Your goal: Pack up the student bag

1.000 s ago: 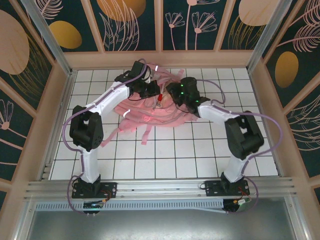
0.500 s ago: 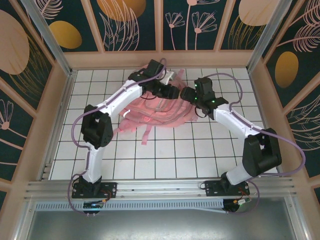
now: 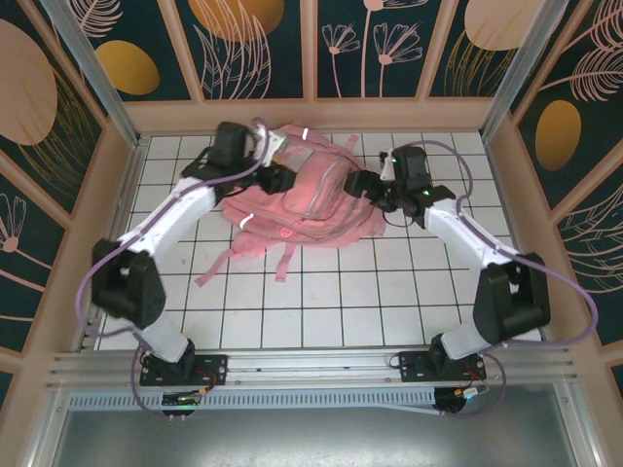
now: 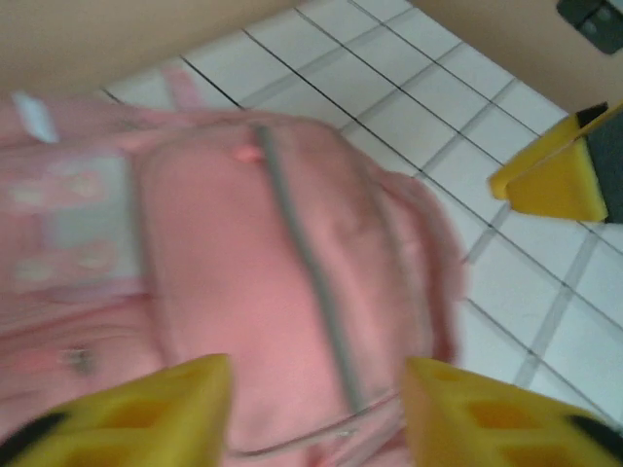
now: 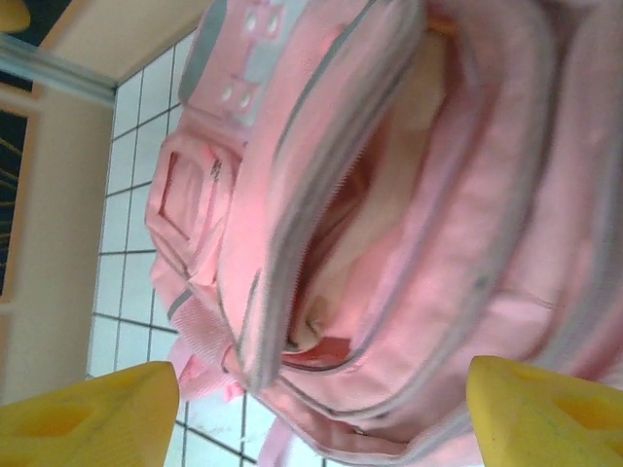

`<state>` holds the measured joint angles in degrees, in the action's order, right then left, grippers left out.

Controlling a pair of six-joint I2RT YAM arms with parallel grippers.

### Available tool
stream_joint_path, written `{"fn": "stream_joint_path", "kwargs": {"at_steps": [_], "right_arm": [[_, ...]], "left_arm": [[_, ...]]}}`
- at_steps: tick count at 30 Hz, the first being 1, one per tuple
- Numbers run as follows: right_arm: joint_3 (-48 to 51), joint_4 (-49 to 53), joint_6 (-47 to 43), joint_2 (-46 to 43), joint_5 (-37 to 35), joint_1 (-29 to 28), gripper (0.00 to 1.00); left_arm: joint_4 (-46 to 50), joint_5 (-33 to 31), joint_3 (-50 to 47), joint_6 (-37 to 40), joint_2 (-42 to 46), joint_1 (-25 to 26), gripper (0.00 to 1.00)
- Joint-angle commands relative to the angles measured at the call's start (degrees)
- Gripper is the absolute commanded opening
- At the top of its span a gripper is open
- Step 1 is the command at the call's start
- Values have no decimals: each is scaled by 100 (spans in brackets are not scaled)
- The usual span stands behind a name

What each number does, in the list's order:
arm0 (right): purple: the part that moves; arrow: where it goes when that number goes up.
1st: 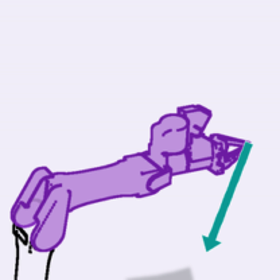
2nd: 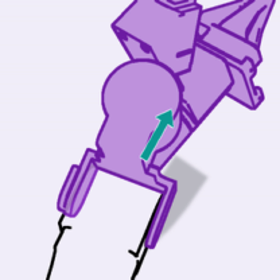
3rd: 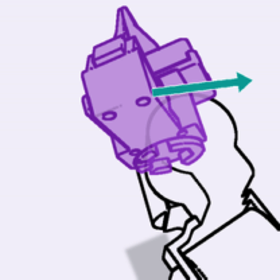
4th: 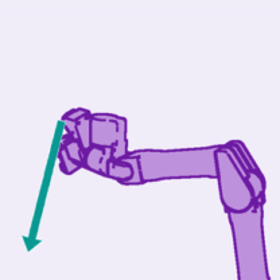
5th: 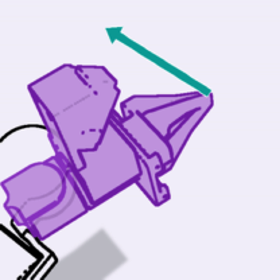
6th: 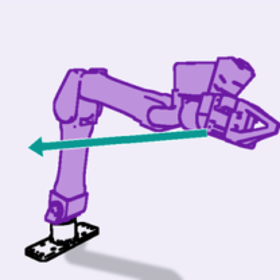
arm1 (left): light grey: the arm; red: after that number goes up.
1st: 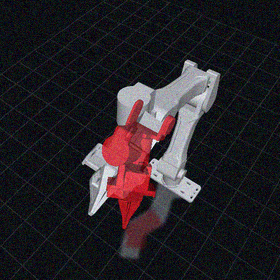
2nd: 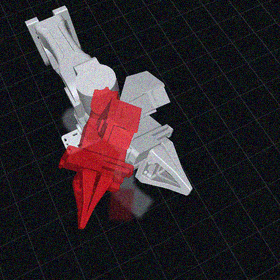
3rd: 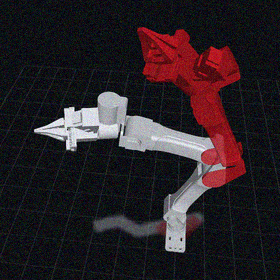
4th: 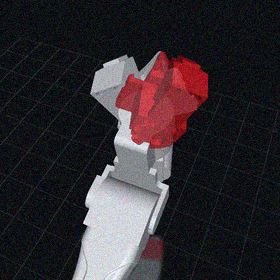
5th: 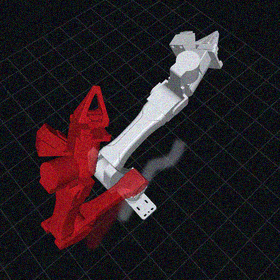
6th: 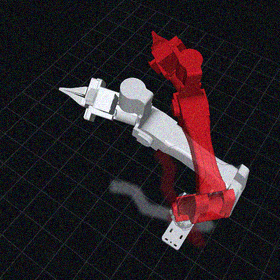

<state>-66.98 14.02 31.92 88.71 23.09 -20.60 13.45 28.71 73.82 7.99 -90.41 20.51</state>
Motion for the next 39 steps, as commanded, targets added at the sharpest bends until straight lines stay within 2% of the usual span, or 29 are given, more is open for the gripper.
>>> {"fn": "stream_joint_path", "kwargs": {"at_steps": [1, 2, 4, 7, 10, 13, 15, 20, 22, 24, 27, 28, 30, 33, 36, 39], "right_arm": [[-664, 235, 239, 563, 290, -84, 71], [-828, 218, 215, 828, 423, -69, 64], [-1108, 218, 217, 1322, 542, -74, 57], [-1396, 289, 164, 1943, 203, -60, 45], [-1458, 67, 119, 2374, 81, 4, 24], [-1513, -76, 143, 2790, 245, 82, 13], [-1481, -181, 165, 2920, 329, 98, 10], [-1328, -447, 174, 3020, 686, 103, 12], [-1300, -439, 147, 3009, 724, 113, 12], [-1291, -452, 125, 2994, 822, 129, 13], [-1246, -458, 10, 2800, 925, 176, 21], [-1242, -385, -57, 2697, 883, 209, 27], [-1173, -241, -230, 2403, 809, 328, 40], [-664, -237, -573, 1633, 527, 540, 53], [-66, -50, -954, 728, 282, 603, 56], [688, -47, -888, -156, -72, 375, 56]], "left_arm": [[-1555, -273, -1112, 1851, 347, 157, 59], [-1556, -301, -1203, 2207, 238, 155, 60], [-896, -39, -928, 3128, -172, 163, 60], [-66, 184, -354, 4304, -739, 195, 60], [-165, -404, -325, 5280, -1138, 314, 59], [-732, -884, -419, 5638, -1343, 387, 59], [-694, -1016, -299, 5879, -1528, 455, 59], [-431, -1521, -48, 6641, -2007, 760, 60], [-541, -1594, -7, 6725, -2121, 871, 59], [-683, -1593, 102, 6520, -2228, 927, 52], [-434, -1555, 574, 5847, -2425, 945, 17], [-197, -1481, 768, 5679, -2481, 945, 1], [217, -1242, 952, 5445, -2477, 952, 0], [395, -922, 1054, 4331, -2309, 953, 0], [443, -493, 1016, 3216, -2034, 954, 0], [468, -96, 952, 2387, -1828, 958, 0]]}}
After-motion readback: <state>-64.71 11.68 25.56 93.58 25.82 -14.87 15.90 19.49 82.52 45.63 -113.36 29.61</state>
